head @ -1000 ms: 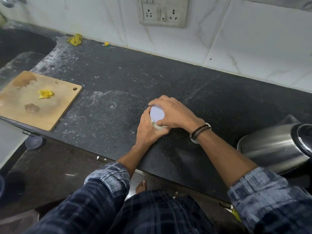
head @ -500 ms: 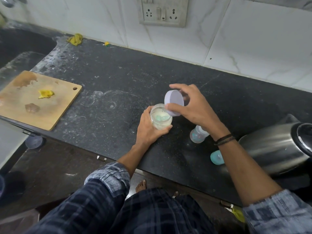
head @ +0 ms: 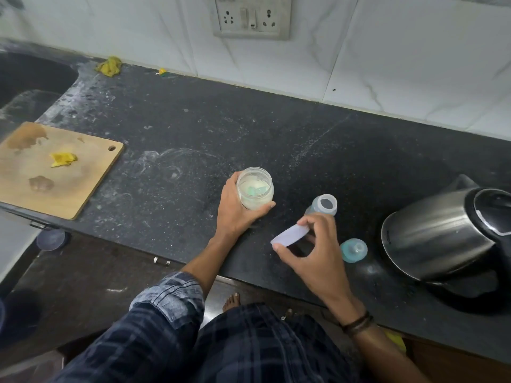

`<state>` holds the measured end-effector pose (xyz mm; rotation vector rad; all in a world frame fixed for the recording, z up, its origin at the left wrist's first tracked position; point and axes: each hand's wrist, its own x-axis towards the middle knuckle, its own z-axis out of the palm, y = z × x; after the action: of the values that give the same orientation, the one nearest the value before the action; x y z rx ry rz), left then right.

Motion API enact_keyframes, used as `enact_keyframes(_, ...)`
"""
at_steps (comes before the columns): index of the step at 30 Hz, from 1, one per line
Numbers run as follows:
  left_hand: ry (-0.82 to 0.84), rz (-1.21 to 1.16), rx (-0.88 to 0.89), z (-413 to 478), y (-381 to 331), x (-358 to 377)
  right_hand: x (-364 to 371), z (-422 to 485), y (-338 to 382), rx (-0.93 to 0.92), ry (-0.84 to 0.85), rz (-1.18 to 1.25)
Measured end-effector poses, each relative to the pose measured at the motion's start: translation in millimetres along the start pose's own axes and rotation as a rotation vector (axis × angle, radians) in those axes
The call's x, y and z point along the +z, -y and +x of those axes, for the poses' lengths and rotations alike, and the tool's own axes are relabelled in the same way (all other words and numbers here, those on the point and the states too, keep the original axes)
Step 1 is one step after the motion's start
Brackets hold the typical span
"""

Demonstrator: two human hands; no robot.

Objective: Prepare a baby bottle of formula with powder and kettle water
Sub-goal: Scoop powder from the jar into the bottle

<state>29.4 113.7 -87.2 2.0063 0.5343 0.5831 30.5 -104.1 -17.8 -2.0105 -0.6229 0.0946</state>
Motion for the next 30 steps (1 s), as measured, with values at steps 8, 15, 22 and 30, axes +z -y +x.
enact_keyframes(8,0.031,-0.055,-0.006,-4.1,-0.9,-2.0,29.2,-18.2,-35.0,0.014,0.042,-0.147)
enact_keyframes(15,0.068,-0.093,-0.031,-4.5,6.4,-1.2,37.7,-20.7,-53.5,0.024,0.098,-0.199)
enact_keyframes(22,0.078,-0.098,-0.030,-5.9,5.0,-2.0,36.0,-18.7,-57.6,0.050,0.206,-0.270)
enact_keyframes(30,0.069,-0.107,-0.005,-4.2,3.4,-2.1,17.1,43.5,23.0,-0.099,0.027,-0.251)
